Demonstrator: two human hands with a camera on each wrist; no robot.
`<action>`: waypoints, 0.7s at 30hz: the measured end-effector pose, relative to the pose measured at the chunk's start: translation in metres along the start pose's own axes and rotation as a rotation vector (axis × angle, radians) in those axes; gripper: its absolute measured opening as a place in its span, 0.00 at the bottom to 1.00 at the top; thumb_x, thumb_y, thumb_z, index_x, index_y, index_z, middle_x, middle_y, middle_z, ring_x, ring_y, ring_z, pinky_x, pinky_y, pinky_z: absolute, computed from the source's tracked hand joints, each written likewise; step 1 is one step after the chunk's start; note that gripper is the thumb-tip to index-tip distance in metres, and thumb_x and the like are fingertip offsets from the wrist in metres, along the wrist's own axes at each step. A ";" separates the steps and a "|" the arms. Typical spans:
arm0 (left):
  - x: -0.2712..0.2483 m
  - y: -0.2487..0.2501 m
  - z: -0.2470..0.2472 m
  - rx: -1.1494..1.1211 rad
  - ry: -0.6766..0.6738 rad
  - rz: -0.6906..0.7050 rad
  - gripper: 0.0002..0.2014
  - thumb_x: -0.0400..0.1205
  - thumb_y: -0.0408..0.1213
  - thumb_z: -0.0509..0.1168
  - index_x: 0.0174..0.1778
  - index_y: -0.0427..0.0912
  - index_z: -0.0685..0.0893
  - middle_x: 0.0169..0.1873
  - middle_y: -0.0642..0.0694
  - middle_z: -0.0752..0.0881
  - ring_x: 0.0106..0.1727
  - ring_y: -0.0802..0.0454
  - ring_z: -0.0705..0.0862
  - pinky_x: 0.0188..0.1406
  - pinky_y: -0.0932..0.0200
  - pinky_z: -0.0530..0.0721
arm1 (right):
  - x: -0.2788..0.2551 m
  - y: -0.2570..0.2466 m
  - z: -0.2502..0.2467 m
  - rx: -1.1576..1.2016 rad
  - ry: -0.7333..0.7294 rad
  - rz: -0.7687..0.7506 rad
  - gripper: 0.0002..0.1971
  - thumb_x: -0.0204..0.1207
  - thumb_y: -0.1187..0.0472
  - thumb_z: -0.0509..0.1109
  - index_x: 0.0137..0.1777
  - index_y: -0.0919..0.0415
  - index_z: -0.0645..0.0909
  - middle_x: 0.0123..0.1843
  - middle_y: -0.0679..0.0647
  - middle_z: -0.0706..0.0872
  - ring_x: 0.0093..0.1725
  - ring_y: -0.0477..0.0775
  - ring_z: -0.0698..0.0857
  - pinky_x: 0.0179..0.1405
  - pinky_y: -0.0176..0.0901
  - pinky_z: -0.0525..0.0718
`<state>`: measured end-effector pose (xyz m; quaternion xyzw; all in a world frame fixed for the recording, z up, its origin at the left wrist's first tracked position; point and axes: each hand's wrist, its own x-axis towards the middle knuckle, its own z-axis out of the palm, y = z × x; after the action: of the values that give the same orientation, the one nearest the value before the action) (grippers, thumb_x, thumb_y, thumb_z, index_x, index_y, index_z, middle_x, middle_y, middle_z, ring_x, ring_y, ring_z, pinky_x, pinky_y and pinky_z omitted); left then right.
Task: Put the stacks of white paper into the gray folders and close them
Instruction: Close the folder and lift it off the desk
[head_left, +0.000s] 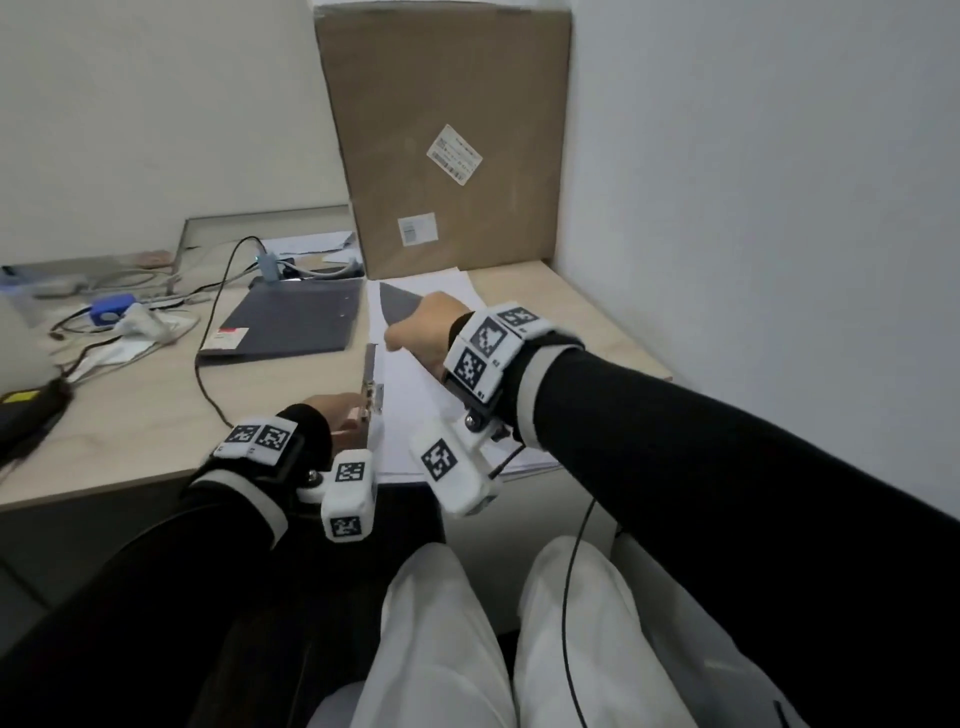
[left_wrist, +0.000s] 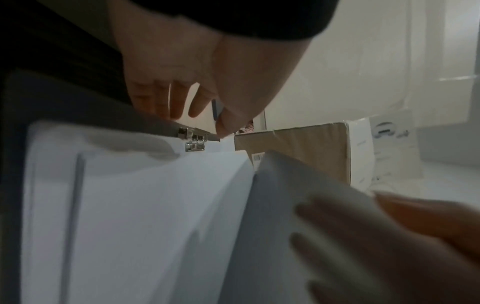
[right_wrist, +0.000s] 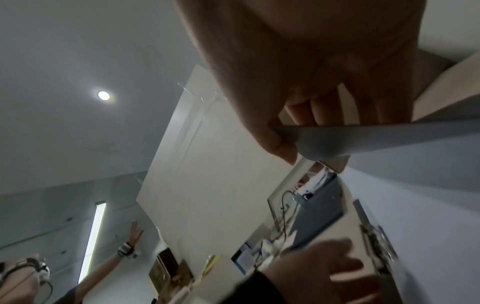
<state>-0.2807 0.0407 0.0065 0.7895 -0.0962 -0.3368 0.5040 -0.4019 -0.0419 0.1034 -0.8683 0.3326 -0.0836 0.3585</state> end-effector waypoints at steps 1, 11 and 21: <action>-0.001 0.000 -0.001 -0.029 -0.016 -0.018 0.13 0.85 0.37 0.58 0.37 0.33 0.74 0.27 0.39 0.80 0.11 0.48 0.81 0.22 0.58 0.82 | 0.004 0.004 0.010 -0.023 -0.003 0.011 0.13 0.71 0.51 0.69 0.37 0.62 0.76 0.41 0.56 0.85 0.46 0.61 0.87 0.51 0.49 0.86; 0.000 -0.005 0.000 -0.204 -0.261 -0.081 0.20 0.87 0.42 0.53 0.34 0.32 0.75 0.15 0.42 0.83 0.12 0.51 0.84 0.14 0.63 0.84 | 0.001 0.051 0.076 -0.256 -0.165 -0.080 0.15 0.71 0.49 0.70 0.46 0.62 0.84 0.42 0.56 0.87 0.48 0.59 0.87 0.43 0.43 0.82; -0.004 0.013 0.009 -0.305 -0.299 -0.018 0.15 0.86 0.40 0.56 0.38 0.34 0.76 0.33 0.40 0.82 0.17 0.54 0.88 0.22 0.62 0.88 | -0.015 0.104 0.053 -0.519 -0.221 -0.298 0.51 0.71 0.48 0.74 0.84 0.47 0.41 0.87 0.44 0.44 0.86 0.57 0.42 0.79 0.75 0.47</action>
<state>-0.2866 0.0297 0.0173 0.6460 -0.1108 -0.4654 0.5948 -0.4469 -0.0566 -0.0050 -0.9738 0.1709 0.0473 0.1427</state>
